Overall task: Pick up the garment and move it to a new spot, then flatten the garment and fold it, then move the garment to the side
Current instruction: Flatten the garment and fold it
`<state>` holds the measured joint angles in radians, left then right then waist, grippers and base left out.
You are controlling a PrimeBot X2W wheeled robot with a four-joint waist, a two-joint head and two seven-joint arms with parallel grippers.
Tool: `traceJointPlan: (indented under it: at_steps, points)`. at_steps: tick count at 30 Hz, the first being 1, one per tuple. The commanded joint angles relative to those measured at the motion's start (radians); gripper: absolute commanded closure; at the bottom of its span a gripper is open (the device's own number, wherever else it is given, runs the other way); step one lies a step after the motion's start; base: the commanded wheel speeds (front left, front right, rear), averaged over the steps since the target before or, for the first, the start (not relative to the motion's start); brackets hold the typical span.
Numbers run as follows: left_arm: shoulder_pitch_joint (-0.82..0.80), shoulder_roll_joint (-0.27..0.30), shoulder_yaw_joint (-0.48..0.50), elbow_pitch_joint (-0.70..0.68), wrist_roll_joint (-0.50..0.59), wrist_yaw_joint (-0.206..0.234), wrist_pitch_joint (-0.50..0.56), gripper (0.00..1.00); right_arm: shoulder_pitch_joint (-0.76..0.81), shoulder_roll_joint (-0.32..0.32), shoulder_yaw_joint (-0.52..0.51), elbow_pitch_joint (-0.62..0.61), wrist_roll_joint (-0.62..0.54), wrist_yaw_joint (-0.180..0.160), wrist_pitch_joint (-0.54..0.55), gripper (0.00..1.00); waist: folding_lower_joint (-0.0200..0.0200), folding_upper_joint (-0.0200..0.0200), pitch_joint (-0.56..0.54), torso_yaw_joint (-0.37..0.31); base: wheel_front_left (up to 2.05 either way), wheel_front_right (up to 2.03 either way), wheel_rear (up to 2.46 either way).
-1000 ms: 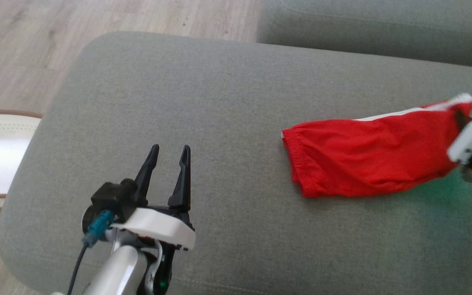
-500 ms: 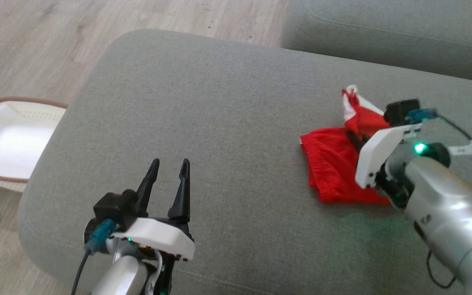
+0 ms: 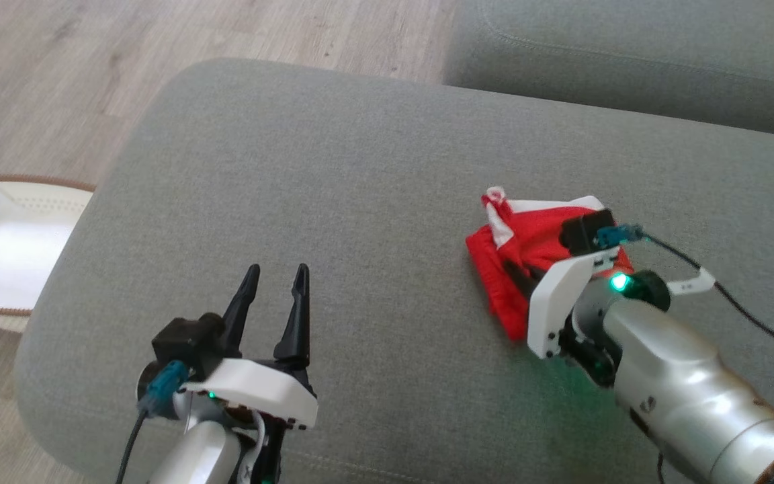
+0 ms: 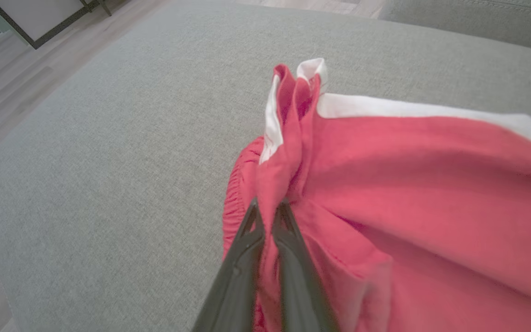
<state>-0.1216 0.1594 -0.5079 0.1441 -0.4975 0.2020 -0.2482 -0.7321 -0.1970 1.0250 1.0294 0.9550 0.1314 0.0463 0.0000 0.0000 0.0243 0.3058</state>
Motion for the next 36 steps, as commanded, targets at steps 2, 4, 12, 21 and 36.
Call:
traceJointPlan:
  at_steps: [2, 4, 12, 21, 36]
  points:
    - [-0.023, 0.011, 0.033, -0.023, -0.004, 0.0, -0.008, 0.0, 0.018, 0.026, -0.001, -0.014, -0.005, -0.001, -0.024, 0.0, 0.0, 0.0, -0.009, -0.009, 0.0, 0.0, 0.0]
    - [-0.025, 0.013, 0.032, -0.022, -0.004, -0.001, -0.008, 0.0, 0.026, 0.031, -0.01, -0.016, 0.004, -0.001, -0.035, 0.0, 0.0, 0.0, -0.018, -0.012, 0.0, 0.0, 0.0]
    - [0.0, 0.021, 0.043, -0.036, -0.01, 0.005, -0.01, 0.0, 0.022, -0.059, -0.143, -0.116, 0.069, -0.001, -0.192, 0.0, 0.0, 0.0, -0.065, -0.023, 0.0, 0.0, 0.0]
    - [0.007, 0.011, 0.034, -0.047, -0.011, 0.003, -0.011, 0.0, 0.057, -0.197, -0.298, -0.102, 0.164, -0.001, -0.2, 0.0, 0.0, 0.0, -0.055, -0.015, 0.0, 0.0, 0.0]
    - [-0.019, -0.005, 0.034, -0.027, -0.006, -0.005, -0.012, 0.0, 0.096, -0.031, -0.45, 0.071, 0.54, -0.001, 0.359, 1.0, 0.0, 0.0, -0.011, 0.046, 0.0, 0.0, 0.0]
